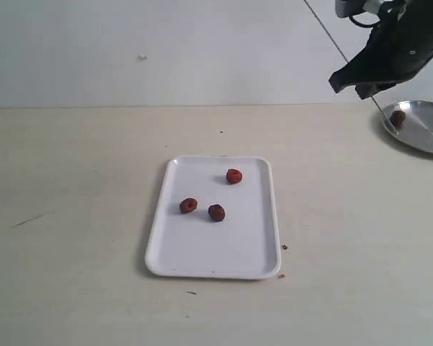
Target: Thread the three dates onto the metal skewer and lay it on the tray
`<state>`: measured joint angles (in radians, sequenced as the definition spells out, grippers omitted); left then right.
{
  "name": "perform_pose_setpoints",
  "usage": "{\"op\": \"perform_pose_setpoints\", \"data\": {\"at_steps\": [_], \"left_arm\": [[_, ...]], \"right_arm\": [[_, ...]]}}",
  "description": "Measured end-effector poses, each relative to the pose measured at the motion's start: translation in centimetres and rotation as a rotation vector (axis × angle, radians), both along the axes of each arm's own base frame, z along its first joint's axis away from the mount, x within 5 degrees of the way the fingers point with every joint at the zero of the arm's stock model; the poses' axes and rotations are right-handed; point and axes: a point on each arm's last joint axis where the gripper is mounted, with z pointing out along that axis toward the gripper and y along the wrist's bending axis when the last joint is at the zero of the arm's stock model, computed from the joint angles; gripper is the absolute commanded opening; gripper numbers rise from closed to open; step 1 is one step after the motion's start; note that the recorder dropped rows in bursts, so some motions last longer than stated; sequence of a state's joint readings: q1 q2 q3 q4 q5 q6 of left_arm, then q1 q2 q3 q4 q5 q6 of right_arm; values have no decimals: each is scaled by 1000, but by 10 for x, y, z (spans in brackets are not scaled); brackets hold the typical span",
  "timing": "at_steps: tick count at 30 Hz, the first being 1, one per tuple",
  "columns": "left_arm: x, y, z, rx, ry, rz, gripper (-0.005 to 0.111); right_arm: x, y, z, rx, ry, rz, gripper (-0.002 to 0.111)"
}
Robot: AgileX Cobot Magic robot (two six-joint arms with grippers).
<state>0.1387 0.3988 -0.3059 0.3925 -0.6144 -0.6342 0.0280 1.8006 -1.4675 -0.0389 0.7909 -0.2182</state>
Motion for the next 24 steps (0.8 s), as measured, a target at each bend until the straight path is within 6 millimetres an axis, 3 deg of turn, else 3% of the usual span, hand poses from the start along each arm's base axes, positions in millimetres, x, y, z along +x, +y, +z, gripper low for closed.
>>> {"op": "perform_pose_setpoints", "data": {"at_steps": [2, 4, 8, 11, 13, 16, 19, 24], "left_arm": [[43, -7, 29, 171, 95, -65, 0], [92, -9, 36, 291, 231, -132, 1], [165, -9, 24, 417, 470, -264, 16], [197, -12, 8, 464, 621, -398, 36], [209, -18, -3, 464, 700, -498, 49], [220, -44, -24, 486, 776, -651, 61], [226, -82, -45, 623, 785, -688, 64], [231, -133, -67, 847, 763, -553, 63]], "right_arm": [[7, 2, -20, 15, 49, 8, 0], [13, 2, -40, 12, 96, 20, 0], [17, 2, -60, 16, 152, 20, 0], [17, 2, -62, 15, 162, 22, 0], [16, 2, -62, 14, 172, 23, 0], [14, 2, -64, 14, 203, 23, 0], [11, 2, -64, 13, 231, 23, 0], [11, 6, -65, 61, 240, 9, 0]]}}
